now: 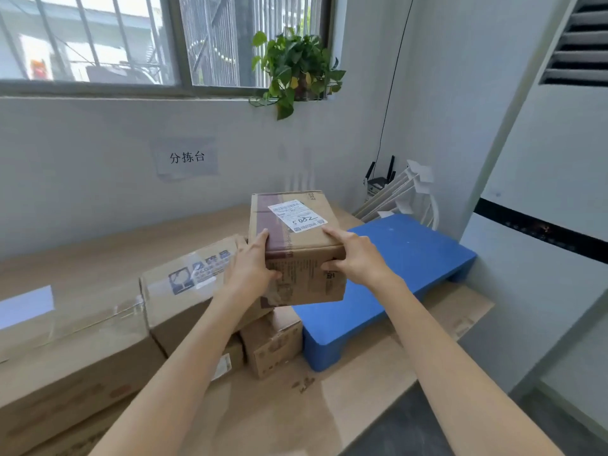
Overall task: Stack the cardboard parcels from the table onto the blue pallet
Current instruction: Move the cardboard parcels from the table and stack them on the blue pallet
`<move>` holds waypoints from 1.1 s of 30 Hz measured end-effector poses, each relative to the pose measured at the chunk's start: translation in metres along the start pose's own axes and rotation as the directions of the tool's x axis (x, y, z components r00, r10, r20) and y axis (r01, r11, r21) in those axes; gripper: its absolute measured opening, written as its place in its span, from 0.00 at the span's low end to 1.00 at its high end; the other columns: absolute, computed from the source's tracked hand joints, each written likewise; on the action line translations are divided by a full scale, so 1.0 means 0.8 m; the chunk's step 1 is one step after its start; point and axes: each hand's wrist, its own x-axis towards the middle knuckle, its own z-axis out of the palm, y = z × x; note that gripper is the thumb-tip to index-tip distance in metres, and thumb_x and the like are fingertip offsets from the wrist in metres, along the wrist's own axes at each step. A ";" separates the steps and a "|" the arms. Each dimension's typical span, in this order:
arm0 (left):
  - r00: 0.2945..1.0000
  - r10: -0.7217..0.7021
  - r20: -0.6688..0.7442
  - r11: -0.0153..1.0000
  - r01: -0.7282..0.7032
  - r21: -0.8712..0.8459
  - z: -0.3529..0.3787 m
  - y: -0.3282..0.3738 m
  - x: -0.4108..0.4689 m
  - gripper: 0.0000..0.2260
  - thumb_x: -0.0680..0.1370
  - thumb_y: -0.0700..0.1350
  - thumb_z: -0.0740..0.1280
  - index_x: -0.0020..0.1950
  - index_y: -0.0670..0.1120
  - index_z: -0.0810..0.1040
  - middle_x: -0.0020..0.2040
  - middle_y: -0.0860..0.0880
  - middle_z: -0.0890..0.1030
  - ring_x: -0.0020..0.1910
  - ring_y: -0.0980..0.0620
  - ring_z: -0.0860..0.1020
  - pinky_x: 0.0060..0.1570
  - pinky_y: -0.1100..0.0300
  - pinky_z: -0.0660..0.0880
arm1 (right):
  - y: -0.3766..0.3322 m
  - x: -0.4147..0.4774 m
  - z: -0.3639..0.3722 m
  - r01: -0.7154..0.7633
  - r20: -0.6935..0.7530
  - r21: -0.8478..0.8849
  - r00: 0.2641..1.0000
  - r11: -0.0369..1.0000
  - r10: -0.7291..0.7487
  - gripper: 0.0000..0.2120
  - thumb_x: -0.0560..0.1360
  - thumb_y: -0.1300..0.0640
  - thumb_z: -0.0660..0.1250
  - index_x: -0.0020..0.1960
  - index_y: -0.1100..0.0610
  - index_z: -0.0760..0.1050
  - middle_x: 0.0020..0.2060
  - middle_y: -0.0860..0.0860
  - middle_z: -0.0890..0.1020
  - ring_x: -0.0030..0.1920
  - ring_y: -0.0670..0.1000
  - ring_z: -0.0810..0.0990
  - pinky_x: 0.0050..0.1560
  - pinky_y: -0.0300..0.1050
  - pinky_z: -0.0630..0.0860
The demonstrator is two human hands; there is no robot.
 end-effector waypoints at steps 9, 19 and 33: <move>0.997 -0.045 -0.061 0.999 0.045 -0.011 0.102 0.093 0.102 0.37 0.72 0.46 0.73 0.75 0.54 0.56 0.61 0.46 0.65 0.56 0.45 0.73 0.53 0.51 0.75 | 0.137 0.111 -0.035 0.030 0.037 0.027 0.999 0.999 -0.031 0.38 0.70 0.53 0.75 0.74 0.39 0.61 0.63 0.51 0.76 0.63 0.56 0.72 0.58 0.51 0.73; 0.957 -0.253 -0.141 0.967 0.254 -0.017 0.207 0.101 0.176 0.39 0.72 0.47 0.73 0.77 0.56 0.53 0.67 0.46 0.62 0.60 0.44 0.73 0.54 0.51 0.75 | 0.227 0.230 0.009 0.165 0.169 0.136 0.968 0.977 -0.187 0.37 0.70 0.55 0.74 0.73 0.39 0.62 0.60 0.48 0.78 0.60 0.54 0.74 0.55 0.49 0.73; 0.897 -0.423 -0.124 0.906 0.420 -0.055 0.287 0.027 0.192 0.39 0.74 0.41 0.71 0.78 0.54 0.53 0.73 0.44 0.58 0.68 0.44 0.68 0.60 0.54 0.69 | 0.259 0.273 0.146 0.181 0.275 0.274 0.926 0.945 -0.258 0.37 0.71 0.60 0.73 0.73 0.41 0.63 0.67 0.42 0.73 0.62 0.52 0.74 0.55 0.48 0.73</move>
